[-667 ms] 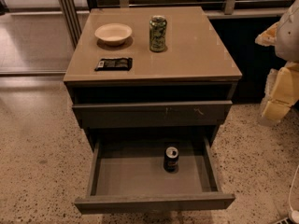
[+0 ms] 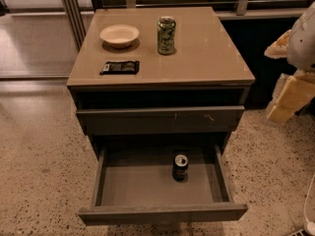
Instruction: Pick pepsi can from middle drawer and place on counter
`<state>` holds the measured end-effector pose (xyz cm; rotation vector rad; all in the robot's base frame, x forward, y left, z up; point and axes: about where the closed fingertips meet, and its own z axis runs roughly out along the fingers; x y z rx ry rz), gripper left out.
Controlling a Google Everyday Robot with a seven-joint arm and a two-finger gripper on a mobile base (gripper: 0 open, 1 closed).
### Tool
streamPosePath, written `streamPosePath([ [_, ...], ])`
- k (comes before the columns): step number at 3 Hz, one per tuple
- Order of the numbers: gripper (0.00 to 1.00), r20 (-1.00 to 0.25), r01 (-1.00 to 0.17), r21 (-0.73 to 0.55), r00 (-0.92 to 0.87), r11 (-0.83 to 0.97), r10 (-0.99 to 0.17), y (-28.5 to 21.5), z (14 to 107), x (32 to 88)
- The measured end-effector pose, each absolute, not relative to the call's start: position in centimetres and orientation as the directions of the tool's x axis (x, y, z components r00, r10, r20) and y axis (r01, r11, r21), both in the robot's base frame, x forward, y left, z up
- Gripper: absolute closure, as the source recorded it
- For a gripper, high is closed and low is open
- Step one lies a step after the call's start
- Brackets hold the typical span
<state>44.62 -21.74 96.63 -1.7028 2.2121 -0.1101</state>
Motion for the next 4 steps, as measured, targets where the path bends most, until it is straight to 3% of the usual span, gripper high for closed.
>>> streamPosePath([
  [3, 0.88, -0.458, -0.926, -0.194, -0.207, 0.324, -0.865, -18.2, 79.4, 52.1],
  [4, 1.00, -0.464, -0.922, -0.202, -0.208, 0.332, -0.861, -18.2, 79.1, 52.7],
])
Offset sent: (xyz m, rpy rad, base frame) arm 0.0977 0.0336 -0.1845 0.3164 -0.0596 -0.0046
